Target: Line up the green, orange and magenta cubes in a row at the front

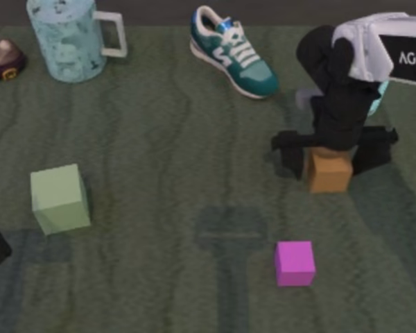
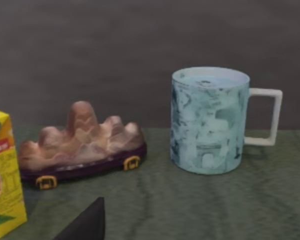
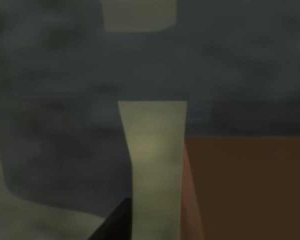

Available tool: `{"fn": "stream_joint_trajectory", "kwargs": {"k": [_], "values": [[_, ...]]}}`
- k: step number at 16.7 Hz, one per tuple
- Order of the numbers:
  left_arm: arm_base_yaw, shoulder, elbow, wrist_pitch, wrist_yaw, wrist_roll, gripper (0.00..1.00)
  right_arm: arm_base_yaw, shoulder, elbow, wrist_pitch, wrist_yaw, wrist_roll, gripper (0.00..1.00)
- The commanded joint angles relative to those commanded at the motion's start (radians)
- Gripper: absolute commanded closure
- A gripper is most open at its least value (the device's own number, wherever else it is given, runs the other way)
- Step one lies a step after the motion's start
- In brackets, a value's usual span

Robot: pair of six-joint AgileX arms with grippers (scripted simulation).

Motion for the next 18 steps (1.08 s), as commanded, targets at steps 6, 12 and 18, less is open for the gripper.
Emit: {"fn": "stream_joint_trajectory", "kwargs": {"k": [6,12,18], "values": [[0.000,0.000,0.000,0.000,0.000,0.000,0.00,0.000,0.000,0.000,0.000,0.000,0.000,0.90],[0.000,0.000,0.000,0.000,0.000,0.000,0.00,0.000,0.000,0.000,0.000,0.000,0.000,1.00],[0.000,0.000,0.000,0.000,0.000,0.000,0.00,-0.002,-0.025,0.022,-0.025,0.006,-0.003,1.00]]}}
